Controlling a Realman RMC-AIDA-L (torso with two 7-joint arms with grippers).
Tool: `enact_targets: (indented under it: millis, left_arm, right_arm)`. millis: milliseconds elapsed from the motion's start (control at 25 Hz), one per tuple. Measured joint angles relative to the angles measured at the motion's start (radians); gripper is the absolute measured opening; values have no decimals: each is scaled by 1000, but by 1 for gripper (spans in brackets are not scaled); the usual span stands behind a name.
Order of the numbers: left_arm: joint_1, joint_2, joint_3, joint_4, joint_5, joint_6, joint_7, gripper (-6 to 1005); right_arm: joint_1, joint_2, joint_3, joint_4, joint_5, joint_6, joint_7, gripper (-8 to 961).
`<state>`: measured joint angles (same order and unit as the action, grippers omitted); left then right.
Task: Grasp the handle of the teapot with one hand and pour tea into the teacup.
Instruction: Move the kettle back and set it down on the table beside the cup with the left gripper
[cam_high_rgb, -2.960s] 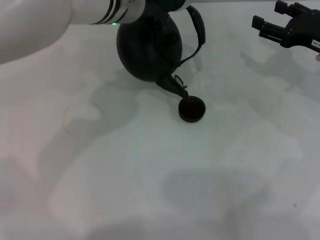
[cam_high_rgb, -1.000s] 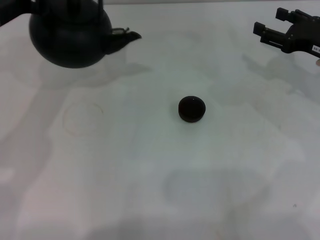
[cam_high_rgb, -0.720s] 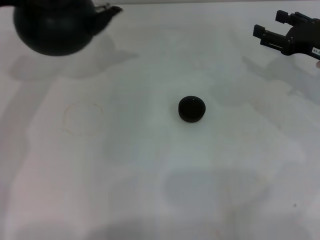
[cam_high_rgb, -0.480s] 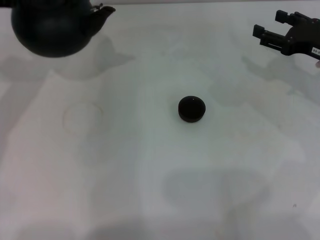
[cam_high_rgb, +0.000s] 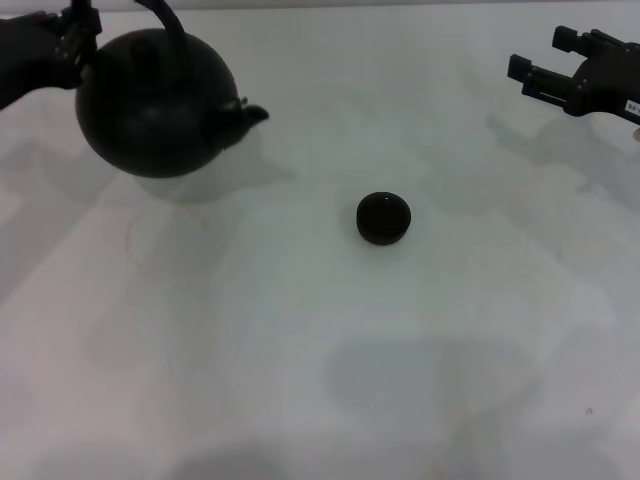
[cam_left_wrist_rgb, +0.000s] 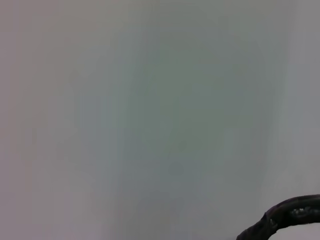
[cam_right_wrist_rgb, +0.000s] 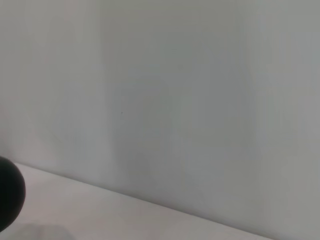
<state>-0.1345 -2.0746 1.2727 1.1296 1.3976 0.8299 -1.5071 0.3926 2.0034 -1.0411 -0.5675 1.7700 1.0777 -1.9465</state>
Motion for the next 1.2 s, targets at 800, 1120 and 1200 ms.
enact_targets:
  millis: [800, 1120, 1200]
  left_arm:
    - [14, -1, -42, -249, -157, 135, 291, 114]
    - [-1, -1, -45, -283, -159, 126, 308, 116]
    - [-7, -1, -52, -294, -159, 126, 315, 116]
  right_arm:
    - [-8, 0, -6, 23, 0, 6, 0, 825]
    - [-5, 0, -7, 23, 0, 5, 0, 825]
    - [-4, 0, -6, 23, 0, 5, 0, 825]
